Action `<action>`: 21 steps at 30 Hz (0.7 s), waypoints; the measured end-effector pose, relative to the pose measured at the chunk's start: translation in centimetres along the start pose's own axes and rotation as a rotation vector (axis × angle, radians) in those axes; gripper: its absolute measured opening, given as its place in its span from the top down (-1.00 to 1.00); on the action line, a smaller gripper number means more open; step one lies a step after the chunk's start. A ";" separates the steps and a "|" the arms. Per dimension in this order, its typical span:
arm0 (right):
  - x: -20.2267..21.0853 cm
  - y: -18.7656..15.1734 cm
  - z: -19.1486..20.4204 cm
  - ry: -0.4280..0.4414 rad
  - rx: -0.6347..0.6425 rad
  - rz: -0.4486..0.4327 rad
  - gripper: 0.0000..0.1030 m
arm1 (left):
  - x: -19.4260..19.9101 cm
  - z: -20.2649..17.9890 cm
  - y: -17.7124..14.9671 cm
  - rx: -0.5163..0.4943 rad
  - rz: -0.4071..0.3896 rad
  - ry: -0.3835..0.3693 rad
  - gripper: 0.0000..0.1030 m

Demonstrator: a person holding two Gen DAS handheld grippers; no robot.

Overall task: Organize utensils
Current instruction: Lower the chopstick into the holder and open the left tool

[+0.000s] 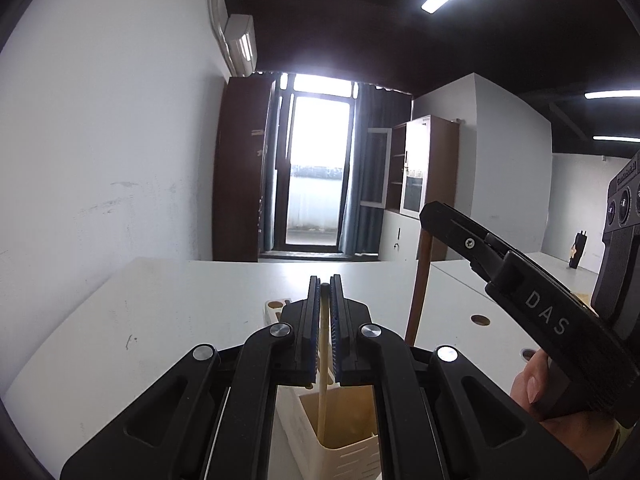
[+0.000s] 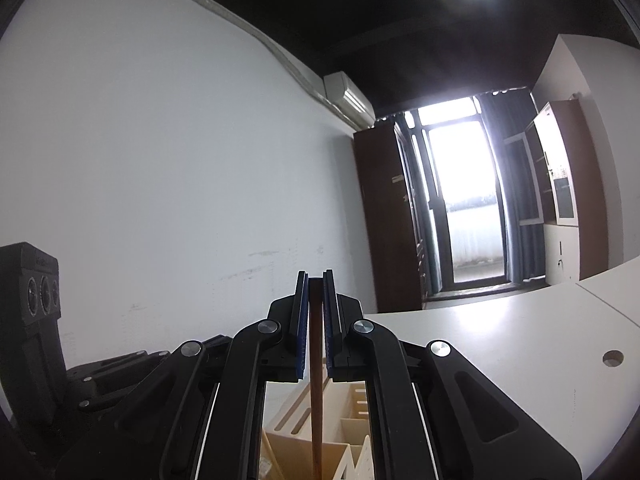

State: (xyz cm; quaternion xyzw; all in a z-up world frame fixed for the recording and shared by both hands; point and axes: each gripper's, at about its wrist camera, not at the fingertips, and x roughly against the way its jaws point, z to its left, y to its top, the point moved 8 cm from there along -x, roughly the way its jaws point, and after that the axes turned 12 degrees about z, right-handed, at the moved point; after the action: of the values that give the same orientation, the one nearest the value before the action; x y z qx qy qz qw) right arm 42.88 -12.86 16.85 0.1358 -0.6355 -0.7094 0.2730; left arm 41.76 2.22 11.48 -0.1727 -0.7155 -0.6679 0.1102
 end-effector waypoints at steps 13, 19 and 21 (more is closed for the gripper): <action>0.2 -0.4 0.6 -0.005 0.027 0.014 0.85 | 0.0 0.8 -0.9 0.013 0.056 -0.022 0.91; 0.1 -0.7 0.2 -0.027 0.012 0.041 0.84 | 0.4 1.8 -0.7 0.048 0.061 -0.027 0.78; 0.3 -0.6 -0.2 -0.061 0.003 0.040 0.80 | 0.9 2.0 -0.4 0.056 0.054 -0.028 0.70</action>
State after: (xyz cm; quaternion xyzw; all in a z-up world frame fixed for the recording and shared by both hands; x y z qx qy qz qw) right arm 42.64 -13.21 16.32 0.1020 -0.6469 -0.7068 0.2675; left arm 40.93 4.31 11.24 -0.1980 -0.7303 -0.6421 0.1230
